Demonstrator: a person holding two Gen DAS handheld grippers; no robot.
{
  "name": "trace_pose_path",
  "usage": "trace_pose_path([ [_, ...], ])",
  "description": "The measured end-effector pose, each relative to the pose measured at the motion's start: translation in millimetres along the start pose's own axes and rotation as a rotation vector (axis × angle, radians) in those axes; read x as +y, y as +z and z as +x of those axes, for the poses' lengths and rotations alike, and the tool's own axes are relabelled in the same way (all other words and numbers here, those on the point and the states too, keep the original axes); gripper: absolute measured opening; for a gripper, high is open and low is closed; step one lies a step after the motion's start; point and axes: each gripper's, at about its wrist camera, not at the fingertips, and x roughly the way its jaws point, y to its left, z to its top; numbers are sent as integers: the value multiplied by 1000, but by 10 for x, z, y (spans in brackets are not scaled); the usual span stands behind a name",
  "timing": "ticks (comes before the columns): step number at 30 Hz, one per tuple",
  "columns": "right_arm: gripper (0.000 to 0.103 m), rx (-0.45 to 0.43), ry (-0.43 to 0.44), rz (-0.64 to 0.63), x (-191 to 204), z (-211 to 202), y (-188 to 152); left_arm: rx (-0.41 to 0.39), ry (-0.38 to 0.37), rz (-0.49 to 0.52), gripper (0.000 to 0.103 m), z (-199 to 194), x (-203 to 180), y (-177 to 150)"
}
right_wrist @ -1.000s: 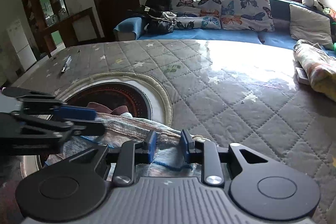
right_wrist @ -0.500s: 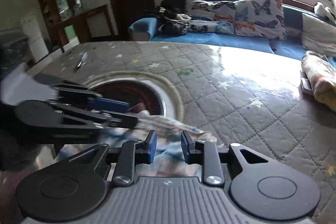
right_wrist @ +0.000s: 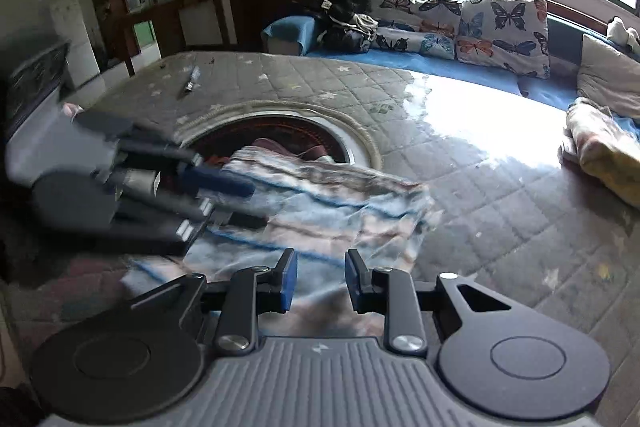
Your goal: Fold clothes
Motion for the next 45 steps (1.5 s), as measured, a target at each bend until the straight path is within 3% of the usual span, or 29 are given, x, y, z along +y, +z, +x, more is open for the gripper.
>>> trace_pose_path([
  [5,26,-25,8,42,97,-103,-223,16,-1,20,29,-219,-207,-383],
  [10,25,-22,-8,104,39,-65,-448,37,39,-34,29,-245,-126,-579],
  [28,25,-93,-35,176,10,-42,-368,9,71,-127,29,-417,7,-742],
  [34,23,-61,-61,190,-42,167,-341,-1,87,-152,29,-483,49,-723],
  [38,30,-105,-66,199,-19,105,-311,-11,116,-186,29,-514,165,-698],
  [41,30,-73,-74,196,-39,193,-337,-10,139,-226,29,-471,255,-667],
  [45,33,-106,-79,222,-50,97,-357,6,157,-250,30,-425,335,-676],
])
